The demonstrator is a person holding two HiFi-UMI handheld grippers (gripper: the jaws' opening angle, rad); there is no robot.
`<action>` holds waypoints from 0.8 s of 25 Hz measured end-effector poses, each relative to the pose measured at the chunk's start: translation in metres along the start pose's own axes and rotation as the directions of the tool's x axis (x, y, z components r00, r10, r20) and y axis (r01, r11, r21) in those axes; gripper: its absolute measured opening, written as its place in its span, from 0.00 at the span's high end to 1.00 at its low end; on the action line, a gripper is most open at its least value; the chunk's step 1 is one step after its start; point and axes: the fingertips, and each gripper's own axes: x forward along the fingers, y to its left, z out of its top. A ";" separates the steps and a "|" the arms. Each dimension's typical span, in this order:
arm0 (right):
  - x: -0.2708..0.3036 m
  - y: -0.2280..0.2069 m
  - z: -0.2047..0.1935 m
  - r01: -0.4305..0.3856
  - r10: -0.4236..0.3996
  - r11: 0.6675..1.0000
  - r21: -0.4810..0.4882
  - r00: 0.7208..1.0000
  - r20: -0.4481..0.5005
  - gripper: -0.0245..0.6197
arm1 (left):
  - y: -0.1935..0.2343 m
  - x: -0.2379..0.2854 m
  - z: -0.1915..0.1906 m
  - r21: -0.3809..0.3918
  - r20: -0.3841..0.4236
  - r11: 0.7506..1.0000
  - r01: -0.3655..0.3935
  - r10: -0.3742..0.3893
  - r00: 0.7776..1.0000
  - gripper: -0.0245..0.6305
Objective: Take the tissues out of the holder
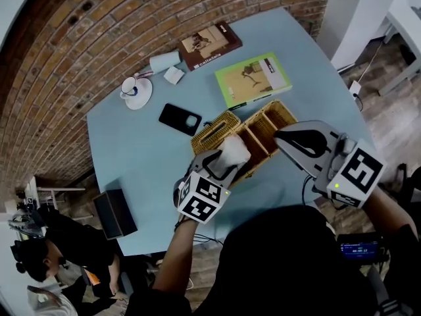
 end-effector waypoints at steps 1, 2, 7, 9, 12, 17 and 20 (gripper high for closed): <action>0.000 0.000 0.000 0.000 0.000 1.000 -0.002 1.000 0.000 0.97 | 0.001 -0.003 0.001 -0.017 0.021 1.000 -0.005 0.005 1.000 0.60; 0.000 0.001 0.000 -0.001 0.001 1.000 -0.003 1.000 0.000 0.97 | 0.003 -0.006 0.002 -0.033 0.044 0.999 -0.012 0.013 0.999 0.60; 0.001 0.003 0.002 -0.006 0.006 1.000 -0.013 1.000 0.000 0.97 | 0.016 -0.029 0.014 -0.108 0.173 0.992 -0.062 0.080 0.982 0.60; 0.002 0.005 0.004 -0.010 0.010 1.000 -0.018 1.000 0.000 0.97 | 0.021 -0.039 0.021 -0.139 0.242 0.988 -0.071 0.104 0.965 0.60; 0.003 0.007 0.003 -0.014 0.014 1.000 -0.026 1.000 -0.001 0.97 | 0.025 -0.053 0.029 -0.176 0.317 0.981 -0.081 0.134 0.939 0.60; 0.003 0.007 0.005 -0.013 0.013 0.999 -0.031 1.000 0.000 0.97 | 0.028 -0.074 0.043 -0.223 0.439 0.970 -0.097 0.188 0.879 0.60; 0.003 0.009 0.007 -0.014 0.014 0.999 -0.038 1.000 0.003 0.97 | 0.028 -0.087 0.047 -0.259 0.492 0.960 -0.104 0.224 0.841 0.60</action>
